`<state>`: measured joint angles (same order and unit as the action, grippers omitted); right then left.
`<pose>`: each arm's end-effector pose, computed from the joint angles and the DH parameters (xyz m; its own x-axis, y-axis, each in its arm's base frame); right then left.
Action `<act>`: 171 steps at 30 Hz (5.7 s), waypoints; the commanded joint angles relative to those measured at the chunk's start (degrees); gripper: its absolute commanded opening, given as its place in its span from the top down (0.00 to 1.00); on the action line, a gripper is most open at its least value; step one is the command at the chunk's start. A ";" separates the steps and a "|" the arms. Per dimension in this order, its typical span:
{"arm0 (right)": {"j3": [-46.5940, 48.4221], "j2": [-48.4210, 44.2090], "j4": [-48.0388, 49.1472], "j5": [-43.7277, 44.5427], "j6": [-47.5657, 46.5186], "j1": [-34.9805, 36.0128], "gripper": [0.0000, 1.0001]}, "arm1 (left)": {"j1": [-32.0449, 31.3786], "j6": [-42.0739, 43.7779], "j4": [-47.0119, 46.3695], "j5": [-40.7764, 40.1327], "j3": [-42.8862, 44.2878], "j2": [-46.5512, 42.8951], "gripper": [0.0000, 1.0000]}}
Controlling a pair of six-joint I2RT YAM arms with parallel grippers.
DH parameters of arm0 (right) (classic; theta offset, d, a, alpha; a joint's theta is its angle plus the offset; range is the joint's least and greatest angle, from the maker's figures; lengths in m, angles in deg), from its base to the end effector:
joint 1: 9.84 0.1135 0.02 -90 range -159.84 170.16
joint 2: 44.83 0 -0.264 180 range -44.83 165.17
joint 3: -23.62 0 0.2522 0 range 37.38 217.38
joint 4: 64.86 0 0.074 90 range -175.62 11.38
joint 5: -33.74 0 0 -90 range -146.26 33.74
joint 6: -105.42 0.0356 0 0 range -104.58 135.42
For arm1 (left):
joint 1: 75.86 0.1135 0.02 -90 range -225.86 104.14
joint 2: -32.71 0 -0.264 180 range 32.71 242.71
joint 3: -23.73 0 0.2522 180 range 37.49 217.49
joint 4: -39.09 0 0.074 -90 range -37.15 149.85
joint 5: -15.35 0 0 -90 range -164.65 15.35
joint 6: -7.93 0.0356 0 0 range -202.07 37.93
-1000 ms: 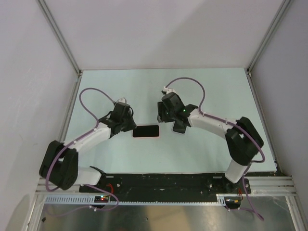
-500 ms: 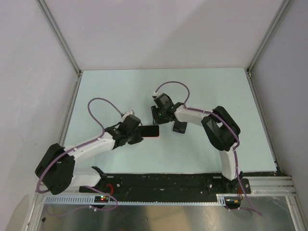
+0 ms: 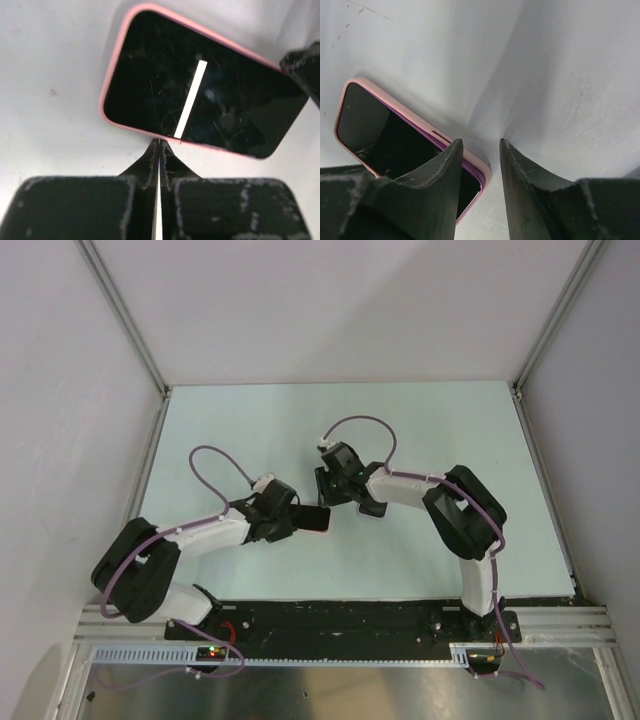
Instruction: Put the phone into the phone case
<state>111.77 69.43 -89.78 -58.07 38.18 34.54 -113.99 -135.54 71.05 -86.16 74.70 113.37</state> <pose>0.3021 0.2973 0.1580 -0.7883 -0.2304 -0.5704 -0.4427 0.8563 0.2660 0.1994 -0.1475 0.1533 -0.8383 -0.3429 -0.4238 -0.2405 0.9303 -0.2770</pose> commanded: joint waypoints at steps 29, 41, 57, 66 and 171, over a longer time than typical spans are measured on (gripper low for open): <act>-18.50 -19.48 -0.10 4.27 12.88 9.75 0.63 | 3.81 6.11 -0.38 2.82 1.11 -6.43 0.98; -13.87 -16.60 -0.71 5.83 13.09 10.75 0.65 | -1.09 3.61 -0.26 3.62 -1.22 -8.83 0.86; -8.59 -10.42 -3.20 6.84 12.63 10.82 0.75 | -1.36 4.63 -0.50 3.48 -0.59 -6.90 0.68; -8.56 -8.94 -3.57 6.89 12.78 11.15 0.77 | -1.49 4.78 -1.61 4.54 -0.65 -5.58 0.73; -7.59 0.40 -8.03 10.55 8.94 11.46 0.71 | 4.29 6.26 -1.62 -2.81 5.44 11.17 0.78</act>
<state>105.83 64.12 -93.03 -52.23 47.19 44.92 -109.86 -127.59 68.03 -83.42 81.17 119.99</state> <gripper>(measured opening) 0.296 0.230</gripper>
